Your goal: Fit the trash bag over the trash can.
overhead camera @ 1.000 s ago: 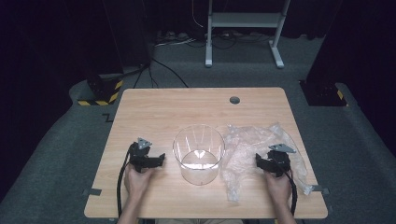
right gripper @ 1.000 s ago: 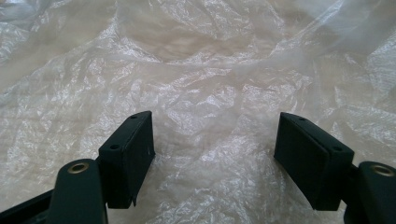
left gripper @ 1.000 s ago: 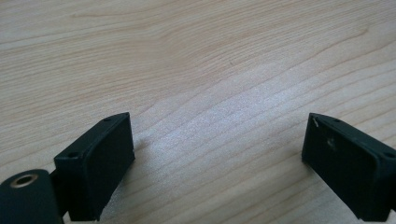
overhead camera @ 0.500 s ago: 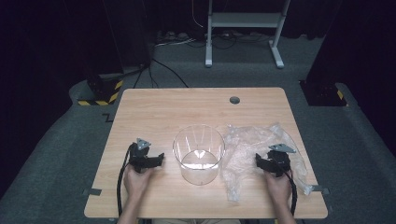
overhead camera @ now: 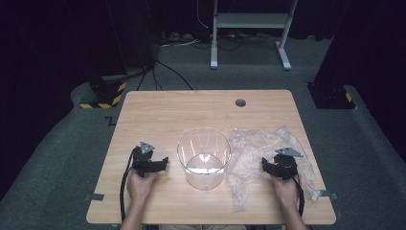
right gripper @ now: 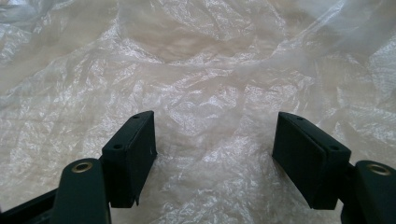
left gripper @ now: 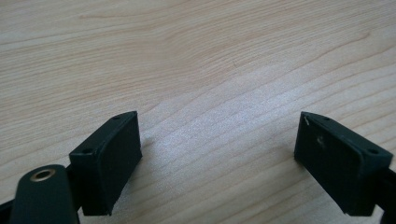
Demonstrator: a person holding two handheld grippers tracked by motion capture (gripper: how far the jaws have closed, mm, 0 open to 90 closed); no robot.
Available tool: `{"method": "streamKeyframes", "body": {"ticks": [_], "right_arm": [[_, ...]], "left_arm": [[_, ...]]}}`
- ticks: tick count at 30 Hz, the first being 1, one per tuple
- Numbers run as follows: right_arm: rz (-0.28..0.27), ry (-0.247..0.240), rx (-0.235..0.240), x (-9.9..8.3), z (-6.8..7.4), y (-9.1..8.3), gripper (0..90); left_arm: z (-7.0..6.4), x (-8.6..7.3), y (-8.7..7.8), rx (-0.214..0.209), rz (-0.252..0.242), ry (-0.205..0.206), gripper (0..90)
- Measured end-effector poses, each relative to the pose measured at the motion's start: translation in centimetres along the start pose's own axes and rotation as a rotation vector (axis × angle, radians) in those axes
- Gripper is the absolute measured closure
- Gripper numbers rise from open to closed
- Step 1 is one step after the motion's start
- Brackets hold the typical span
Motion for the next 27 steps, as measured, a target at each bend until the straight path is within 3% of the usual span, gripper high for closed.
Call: {"method": "streamKeyframes", "body": {"ticks": [7,14,20,27], "right_arm": [[0.016,-0.007,0.005,0.1,0.4,0.0,28.8],[-0.015,-0.02,0.022,0.8,1.5,-0.7,26.1],[-0.045,-0.016,0.075,2.1,2.9,-1.3,25.5],[-0.051,-0.016,0.1,3.2,3.9,-0.9,26.0]], "left_arm": [[0.1,0.1,0.1,-0.001,0.0,0.004,15.1],[0.1,0.1,0.1,0.0,0.0,0.006,15.2],[0.1,0.1,0.1,0.002,-0.001,0.007,15.4],[0.1,0.1,0.1,0.002,-0.001,0.007,15.4]]}}
Point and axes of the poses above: each handheld gripper's, and its own axes: y roughly forward along the jaws, x roughly out of its top, z roughly to its left, the point moved 9 cm from there along y, roughly forward along the jaws, and after that the axes turned 3 degrees about -x, right-handed, at the moved point
